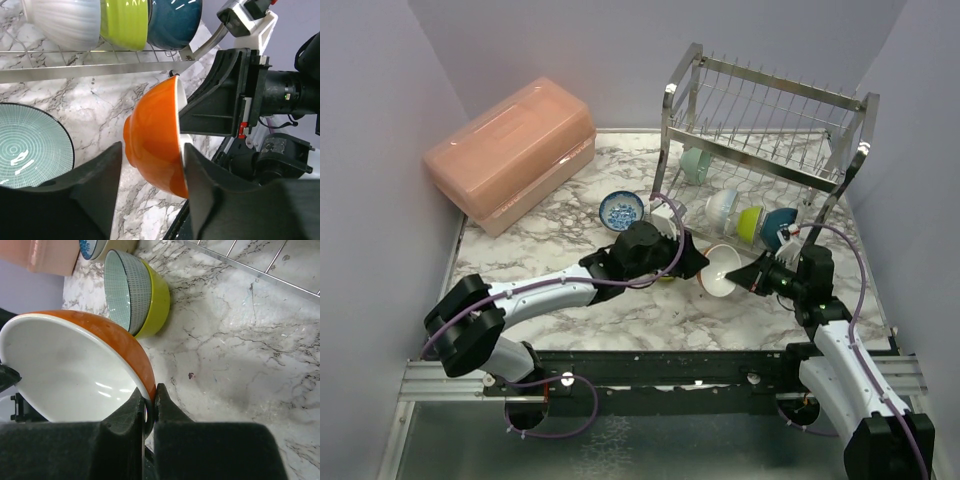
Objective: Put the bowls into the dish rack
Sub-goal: Pick up the bowl from the center of the board.
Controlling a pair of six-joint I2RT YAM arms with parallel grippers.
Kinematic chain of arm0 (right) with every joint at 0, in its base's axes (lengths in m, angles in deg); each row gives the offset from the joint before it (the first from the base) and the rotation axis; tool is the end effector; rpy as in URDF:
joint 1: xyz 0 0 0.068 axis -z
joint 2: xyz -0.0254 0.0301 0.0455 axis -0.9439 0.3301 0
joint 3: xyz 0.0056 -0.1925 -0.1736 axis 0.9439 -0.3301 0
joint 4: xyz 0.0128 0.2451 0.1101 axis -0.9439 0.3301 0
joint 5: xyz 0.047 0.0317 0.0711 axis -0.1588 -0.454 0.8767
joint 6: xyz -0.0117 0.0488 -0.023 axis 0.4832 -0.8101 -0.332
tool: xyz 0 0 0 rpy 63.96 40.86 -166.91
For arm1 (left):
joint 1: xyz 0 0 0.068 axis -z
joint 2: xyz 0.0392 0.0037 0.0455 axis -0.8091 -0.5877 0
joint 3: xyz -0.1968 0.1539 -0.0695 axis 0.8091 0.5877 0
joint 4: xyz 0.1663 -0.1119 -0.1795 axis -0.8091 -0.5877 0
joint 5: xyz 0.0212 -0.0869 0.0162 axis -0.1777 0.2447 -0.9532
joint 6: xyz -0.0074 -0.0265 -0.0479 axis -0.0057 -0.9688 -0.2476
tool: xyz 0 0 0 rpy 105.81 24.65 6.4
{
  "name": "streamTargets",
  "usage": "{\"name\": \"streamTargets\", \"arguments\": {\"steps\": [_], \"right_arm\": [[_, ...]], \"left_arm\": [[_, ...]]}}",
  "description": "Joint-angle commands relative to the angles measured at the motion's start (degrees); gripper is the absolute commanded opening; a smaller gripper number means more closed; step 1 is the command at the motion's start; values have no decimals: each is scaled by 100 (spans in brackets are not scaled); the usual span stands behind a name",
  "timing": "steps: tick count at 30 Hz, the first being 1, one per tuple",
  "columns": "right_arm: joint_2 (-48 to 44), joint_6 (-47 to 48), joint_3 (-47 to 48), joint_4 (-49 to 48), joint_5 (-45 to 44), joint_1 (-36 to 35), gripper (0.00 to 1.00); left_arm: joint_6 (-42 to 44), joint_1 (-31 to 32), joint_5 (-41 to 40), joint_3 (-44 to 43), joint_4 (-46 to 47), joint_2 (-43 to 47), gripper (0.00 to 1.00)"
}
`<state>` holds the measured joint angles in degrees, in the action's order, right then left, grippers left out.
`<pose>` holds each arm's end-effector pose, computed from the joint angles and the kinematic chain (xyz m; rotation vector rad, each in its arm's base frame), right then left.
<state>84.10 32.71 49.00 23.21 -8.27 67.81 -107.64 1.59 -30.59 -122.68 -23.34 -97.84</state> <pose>0.1736 0.0320 0.1781 0.1758 2.1424 1.0868 0.1882 -0.2799 0.2462 0.4548 1.9606 -1.1110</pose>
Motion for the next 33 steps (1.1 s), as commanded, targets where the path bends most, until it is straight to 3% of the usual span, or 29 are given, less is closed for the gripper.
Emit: {"name": "streamTargets", "arguments": {"steps": [1, 5, 11, 20, 27, 33], "right_arm": [[-96, -21, 225, -142, 180, -16, 1], [-161, -18, 200, -144, 147, -16, 1], [-157, -6, 193, -265, 186, -16, 0], [-200, -95, 134, -553, 293, -16, 0], [-331, -179, 63, -796, 440, -16, 0], [-414, -220, 40, -802, 436, -21, 1]], "left_arm": [[-41, -38, 145, 338, 282, 178, 58], [-167, -94, 302, 652, 746, 367, 86], [-451, -264, 503, 1164, 1407, 640, 99], [-796, -346, 790, 1878, 2462, 1011, 99], [-1154, -346, 1701, 1762, 3158, 491, 99], [-1342, -303, 1895, 1485, 3329, -57, 96]]}}
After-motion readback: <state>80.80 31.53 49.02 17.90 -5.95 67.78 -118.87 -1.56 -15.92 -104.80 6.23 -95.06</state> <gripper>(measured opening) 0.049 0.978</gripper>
